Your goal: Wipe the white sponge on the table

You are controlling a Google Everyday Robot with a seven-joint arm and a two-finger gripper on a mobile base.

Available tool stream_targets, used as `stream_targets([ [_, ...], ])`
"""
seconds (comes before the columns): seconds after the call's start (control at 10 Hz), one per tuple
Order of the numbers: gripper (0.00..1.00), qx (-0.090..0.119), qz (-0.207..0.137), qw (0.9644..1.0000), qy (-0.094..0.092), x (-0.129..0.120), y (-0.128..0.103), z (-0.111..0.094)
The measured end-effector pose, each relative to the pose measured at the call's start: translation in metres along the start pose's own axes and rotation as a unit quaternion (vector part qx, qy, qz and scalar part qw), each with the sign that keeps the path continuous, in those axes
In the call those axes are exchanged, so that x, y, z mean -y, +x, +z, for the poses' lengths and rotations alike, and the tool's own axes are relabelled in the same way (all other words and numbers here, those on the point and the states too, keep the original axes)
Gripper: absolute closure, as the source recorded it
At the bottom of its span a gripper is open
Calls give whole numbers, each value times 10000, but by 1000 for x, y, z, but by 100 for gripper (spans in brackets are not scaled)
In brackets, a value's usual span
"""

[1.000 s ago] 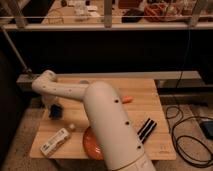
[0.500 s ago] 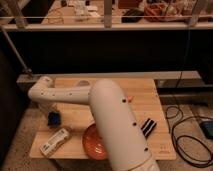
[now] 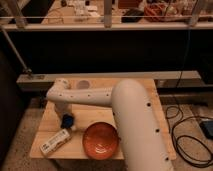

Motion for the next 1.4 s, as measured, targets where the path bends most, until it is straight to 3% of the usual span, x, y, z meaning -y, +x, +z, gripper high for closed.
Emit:
stream_targets([
  [0.3,100,-267,532,9981,-155,-43,5,-25],
  [0.6,100,-296,588,9977,-150,-48,31,-29],
  [0.9,100,-388,496,9980,-107,-36,79,-13],
  [1.1,100,-453,316,9985,-54,-12,101,-6],
  [1.4,100,-480,-128,9988,23,35,101,-5],
])
